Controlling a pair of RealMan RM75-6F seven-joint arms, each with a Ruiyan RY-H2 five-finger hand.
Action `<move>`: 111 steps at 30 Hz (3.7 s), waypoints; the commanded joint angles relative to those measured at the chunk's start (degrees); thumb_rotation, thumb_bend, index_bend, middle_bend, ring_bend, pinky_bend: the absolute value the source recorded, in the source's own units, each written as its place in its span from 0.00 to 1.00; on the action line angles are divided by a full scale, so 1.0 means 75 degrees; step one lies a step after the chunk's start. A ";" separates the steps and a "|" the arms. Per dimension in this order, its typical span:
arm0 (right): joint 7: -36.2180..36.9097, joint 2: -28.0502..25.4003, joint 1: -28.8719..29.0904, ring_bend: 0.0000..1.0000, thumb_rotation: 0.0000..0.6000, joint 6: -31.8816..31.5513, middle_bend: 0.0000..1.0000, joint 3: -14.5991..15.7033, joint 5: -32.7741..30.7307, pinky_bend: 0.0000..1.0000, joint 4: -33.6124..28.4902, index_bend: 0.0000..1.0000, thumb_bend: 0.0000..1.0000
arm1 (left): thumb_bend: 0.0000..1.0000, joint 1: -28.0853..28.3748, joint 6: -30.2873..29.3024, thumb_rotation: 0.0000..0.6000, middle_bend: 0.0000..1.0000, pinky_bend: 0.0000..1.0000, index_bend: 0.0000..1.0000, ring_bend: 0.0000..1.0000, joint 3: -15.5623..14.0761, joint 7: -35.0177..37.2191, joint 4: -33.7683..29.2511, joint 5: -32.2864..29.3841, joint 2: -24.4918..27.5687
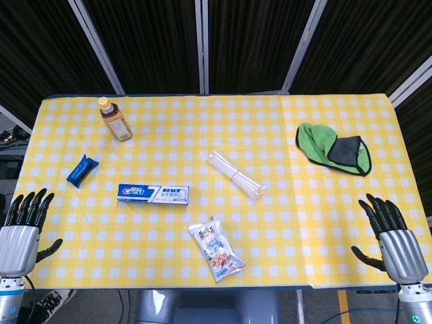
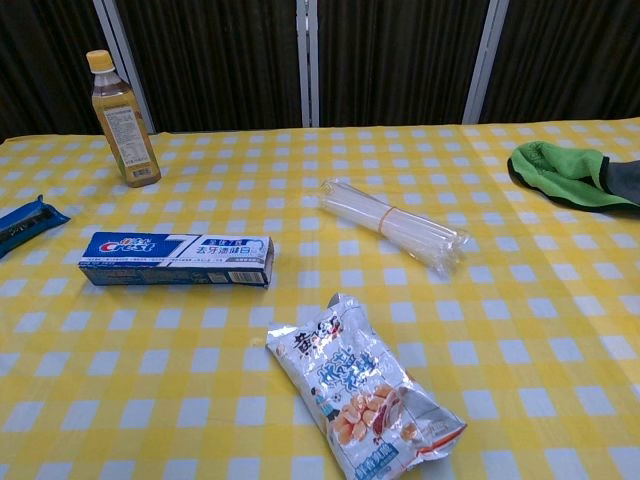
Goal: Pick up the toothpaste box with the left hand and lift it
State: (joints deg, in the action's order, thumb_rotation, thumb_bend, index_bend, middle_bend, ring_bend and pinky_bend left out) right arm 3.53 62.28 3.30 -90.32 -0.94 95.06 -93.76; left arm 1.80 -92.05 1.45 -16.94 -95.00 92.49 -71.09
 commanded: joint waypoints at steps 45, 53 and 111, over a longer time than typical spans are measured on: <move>0.0582 -0.0292 -0.0026 0.00 1.00 -0.0001 0.00 -0.0037 -0.0068 0.00 -0.0153 0.00 0.08 | 0.03 0.2883 0.4537 1.00 0.00 0.15 0.06 0.04 0.1072 -0.1384 0.0110 -0.2688 -0.0307; 0.0777 -0.0338 -0.0004 0.00 1.00 0.0058 0.00 -0.0080 -0.0186 0.00 -0.0117 0.00 0.08 | 0.03 0.3546 0.4906 1.00 0.00 0.15 0.06 0.04 0.1085 -0.2614 0.0185 -0.3669 -0.0773; 0.1244 -0.0523 -0.0049 0.00 1.00 0.0027 0.00 -0.0176 -0.0338 0.00 -0.0104 0.00 0.08 | 0.44 0.5254 0.3331 1.00 0.32 0.36 0.47 0.32 0.0813 -0.4538 0.0478 -0.4044 -0.0843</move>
State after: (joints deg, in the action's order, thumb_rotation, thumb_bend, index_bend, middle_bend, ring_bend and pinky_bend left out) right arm 12.86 58.36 2.93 -90.12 -2.26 92.53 -94.54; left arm 40.66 -66.35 7.71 -49.38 -90.71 61.18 -78.53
